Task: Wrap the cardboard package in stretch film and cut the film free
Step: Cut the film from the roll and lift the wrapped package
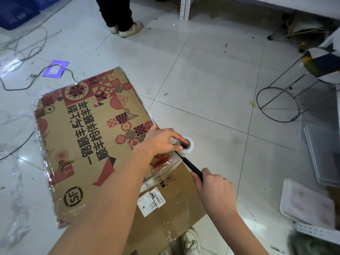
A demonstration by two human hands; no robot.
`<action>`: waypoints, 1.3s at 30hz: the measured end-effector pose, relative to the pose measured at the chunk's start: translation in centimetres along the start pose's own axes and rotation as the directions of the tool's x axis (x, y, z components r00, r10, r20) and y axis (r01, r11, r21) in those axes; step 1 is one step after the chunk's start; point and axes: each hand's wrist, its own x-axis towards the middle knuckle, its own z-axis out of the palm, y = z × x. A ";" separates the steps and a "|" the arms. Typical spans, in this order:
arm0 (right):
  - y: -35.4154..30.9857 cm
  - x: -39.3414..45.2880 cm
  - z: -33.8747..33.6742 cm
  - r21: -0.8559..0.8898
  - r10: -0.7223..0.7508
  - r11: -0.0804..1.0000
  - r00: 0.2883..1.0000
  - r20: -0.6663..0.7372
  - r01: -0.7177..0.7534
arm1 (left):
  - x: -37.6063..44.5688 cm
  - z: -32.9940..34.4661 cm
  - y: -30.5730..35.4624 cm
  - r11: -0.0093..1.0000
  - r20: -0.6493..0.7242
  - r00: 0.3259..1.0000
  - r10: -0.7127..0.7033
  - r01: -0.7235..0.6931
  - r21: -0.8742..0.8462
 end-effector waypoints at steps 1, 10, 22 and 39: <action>-0.1 0.2 -0.2 -0.037 -0.009 0.999 0.999 0.032 0.010 | 0.0 -0.1 0.1 1.000 0.001 1.000 0.001 -0.001 0.005; 0.0 0.1 -2.0 -0.103 -0.035 0.994 0.992 0.120 0.047 | -0.1 -0.2 0.3 1.000 0.009 1.000 -0.025 0.024 0.015; -0.6 0.7 -3.7 -0.133 -0.067 0.988 0.992 0.105 0.080 | -0.4 -0.5 0.6 1.000 0.010 1.000 -0.021 0.021 0.011; 0.7 -0.6 0.3 -0.031 -0.010 0.999 0.999 -0.049 0.008 | -0.6 -0.7 0.9 1.000 -0.001 1.000 -0.004 0.004 0.027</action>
